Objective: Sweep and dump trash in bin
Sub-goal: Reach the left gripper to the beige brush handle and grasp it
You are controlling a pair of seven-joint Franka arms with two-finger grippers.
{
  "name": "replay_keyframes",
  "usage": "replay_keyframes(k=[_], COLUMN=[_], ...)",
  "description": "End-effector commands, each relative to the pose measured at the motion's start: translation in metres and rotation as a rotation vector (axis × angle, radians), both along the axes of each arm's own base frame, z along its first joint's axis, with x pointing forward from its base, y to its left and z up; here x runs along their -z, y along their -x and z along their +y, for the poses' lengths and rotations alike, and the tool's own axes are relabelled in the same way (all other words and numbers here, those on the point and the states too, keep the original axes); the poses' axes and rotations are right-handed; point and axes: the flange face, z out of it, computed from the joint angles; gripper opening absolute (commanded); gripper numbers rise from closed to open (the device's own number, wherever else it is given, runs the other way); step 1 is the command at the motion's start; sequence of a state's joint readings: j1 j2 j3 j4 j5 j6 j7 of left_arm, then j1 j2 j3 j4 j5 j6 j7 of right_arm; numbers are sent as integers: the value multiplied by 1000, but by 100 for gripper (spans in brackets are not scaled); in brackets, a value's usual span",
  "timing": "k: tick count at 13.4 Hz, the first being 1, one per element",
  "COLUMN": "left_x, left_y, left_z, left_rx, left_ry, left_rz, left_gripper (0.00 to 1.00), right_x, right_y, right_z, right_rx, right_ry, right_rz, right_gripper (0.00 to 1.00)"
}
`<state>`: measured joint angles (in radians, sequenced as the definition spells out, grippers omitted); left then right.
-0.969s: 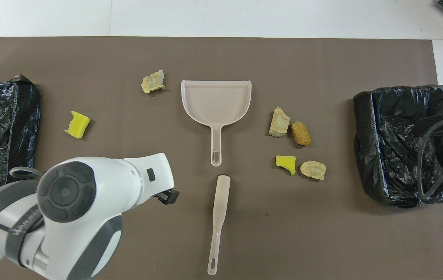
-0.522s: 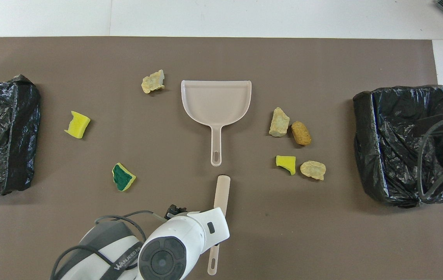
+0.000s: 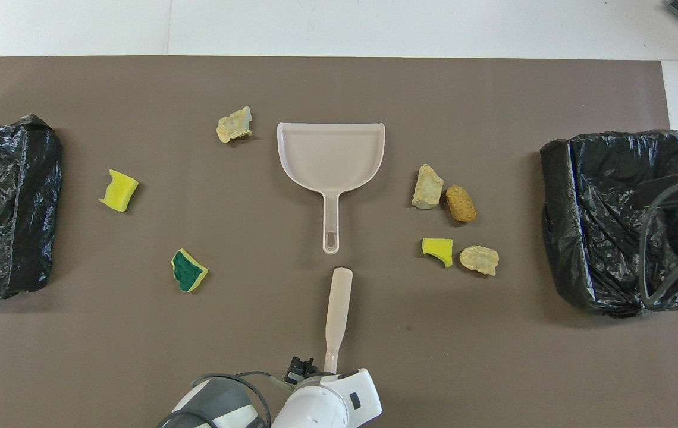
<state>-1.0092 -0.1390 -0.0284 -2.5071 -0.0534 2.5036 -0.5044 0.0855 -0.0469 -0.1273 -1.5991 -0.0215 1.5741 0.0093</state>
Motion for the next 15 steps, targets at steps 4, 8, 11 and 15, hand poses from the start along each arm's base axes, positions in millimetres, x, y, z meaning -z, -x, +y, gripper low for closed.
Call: replay_keyframes(k=[4, 8, 11, 15], left_x=[3, 4, 6, 6], left_y=[6, 8, 10, 8], left_z=[1, 2, 3, 4], left_rx=[-44, -42, -38, -39], left_ry=[5, -13, -27, -40], left_rz=[3, 13, 22, 29], left_gripper=[100, 79, 72, 20], right_x=[-1, -1, -1, -1], right_y=[7, 7, 7, 7], right_z=[-2, -2, -2, -2], right_rx=[-19, -19, -19, -19], right_ry=[7, 7, 7, 7], right_rz=[-11, -11, -11, -11], right_gripper=[100, 100, 100, 100])
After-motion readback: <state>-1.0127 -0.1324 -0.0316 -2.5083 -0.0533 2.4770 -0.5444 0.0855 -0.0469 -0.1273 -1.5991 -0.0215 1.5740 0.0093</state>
